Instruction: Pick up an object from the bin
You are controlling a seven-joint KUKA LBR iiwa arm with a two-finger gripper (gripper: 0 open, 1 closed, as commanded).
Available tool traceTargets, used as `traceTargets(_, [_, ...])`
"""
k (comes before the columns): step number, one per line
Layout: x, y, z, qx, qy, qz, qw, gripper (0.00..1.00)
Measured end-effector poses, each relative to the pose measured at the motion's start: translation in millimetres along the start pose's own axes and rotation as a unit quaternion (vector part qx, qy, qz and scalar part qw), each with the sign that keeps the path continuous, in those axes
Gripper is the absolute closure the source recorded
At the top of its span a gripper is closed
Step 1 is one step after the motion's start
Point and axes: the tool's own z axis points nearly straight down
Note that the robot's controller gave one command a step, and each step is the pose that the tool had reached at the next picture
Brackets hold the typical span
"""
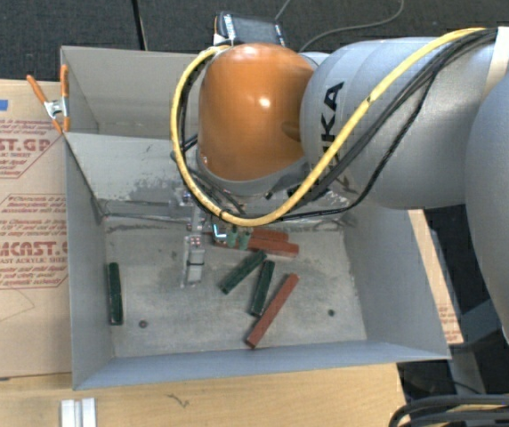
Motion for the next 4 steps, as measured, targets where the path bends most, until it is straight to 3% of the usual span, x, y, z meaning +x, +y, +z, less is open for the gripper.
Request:
traceTargets(1, [-10.0, -86.1, 46.1, 0.002, -0.0016, -0.035, 0.9994, 0.00])
traceTargets(2, [20.9, -163.0, 143.0, 0.001, 0.0011, -0.096, 0.9954, 0.00])
traceTargets(3, [49.6, -205.5, 166.4, 0.001, -0.0064, -0.293, 0.9560, 0.00])
traceTargets(4, [49.3, -204.6, 165.8, 0.001, -0.0067, -0.292, 0.9563, 1.00])
